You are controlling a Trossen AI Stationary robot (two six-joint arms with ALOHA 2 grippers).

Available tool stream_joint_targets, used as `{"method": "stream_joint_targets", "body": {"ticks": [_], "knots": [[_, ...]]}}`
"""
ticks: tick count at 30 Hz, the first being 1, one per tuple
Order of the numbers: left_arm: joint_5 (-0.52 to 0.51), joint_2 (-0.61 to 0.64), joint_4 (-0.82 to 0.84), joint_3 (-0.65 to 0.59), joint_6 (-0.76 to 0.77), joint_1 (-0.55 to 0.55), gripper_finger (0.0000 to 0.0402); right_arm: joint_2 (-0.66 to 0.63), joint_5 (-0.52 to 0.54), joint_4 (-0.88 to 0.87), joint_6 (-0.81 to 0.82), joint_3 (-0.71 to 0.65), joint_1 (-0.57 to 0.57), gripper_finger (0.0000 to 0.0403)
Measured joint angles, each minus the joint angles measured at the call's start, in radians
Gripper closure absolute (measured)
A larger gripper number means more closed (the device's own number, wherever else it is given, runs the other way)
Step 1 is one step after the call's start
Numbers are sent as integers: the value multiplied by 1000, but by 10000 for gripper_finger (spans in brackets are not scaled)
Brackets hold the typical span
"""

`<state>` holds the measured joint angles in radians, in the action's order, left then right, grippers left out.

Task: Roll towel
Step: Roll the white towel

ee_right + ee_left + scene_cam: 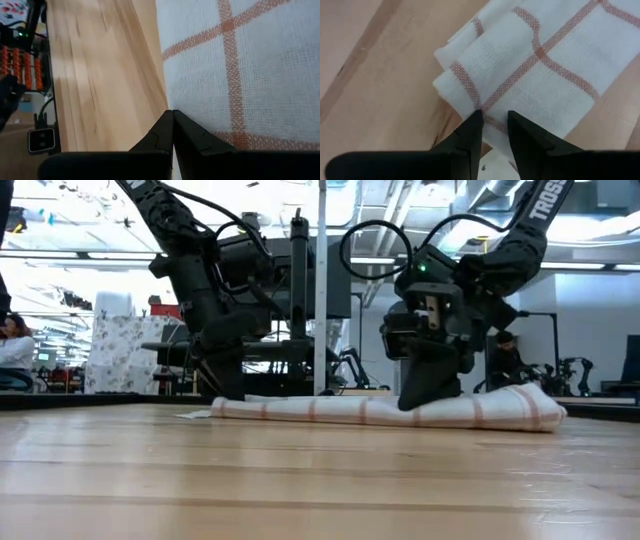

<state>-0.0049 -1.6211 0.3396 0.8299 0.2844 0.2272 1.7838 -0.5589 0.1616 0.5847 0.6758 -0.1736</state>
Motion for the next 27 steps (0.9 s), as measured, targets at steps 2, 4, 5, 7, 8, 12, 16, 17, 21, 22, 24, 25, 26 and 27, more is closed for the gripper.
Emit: {"method": "stream_joint_targets", "body": {"ticks": [2,4,5,7,8,12,16,17,21,22,24,25,26,27], "knots": [[0,0,8,0,0,0,325,-11,6,-33,-10,-1,7,403],[0,0,16,0,0,0,325,-35,17,-87,-25,-4,11,403],[-2,0,16,-4,0,0,325,-50,18,-128,-34,-6,10,403],[-5,0,21,-21,0,0,325,-84,17,-207,-54,-9,10,403],[-5,0,14,-26,2,0,325,-102,20,-253,-69,-9,8,403],[-5,3,3,-47,21,0,325,-162,38,-396,-121,-11,7,403],[12,22,24,-14,27,-2,325,-203,49,-403,-126,-12,9,403],[21,35,16,7,27,-5,325,-210,50,-392,-122,-11,9,403],[34,87,-60,85,21,-27,325,-223,49,-342,-92,-10,21,403],[37,86,-88,98,14,-36,325,-225,49,-329,-84,-10,29,403],[40,76,-141,108,-1,-50,325,-228,51,-331,-73,-8,44,403],[43,63,-166,111,-6,-54,325,-235,65,-357,-62,-8,50,403],[47,48,-184,113,-6,-58,325,-249,92,-390,-55,-8,58,403],[55,29,-186,113,-2,-60,325,-270,123,-420,-51,-9,69,403]]}}
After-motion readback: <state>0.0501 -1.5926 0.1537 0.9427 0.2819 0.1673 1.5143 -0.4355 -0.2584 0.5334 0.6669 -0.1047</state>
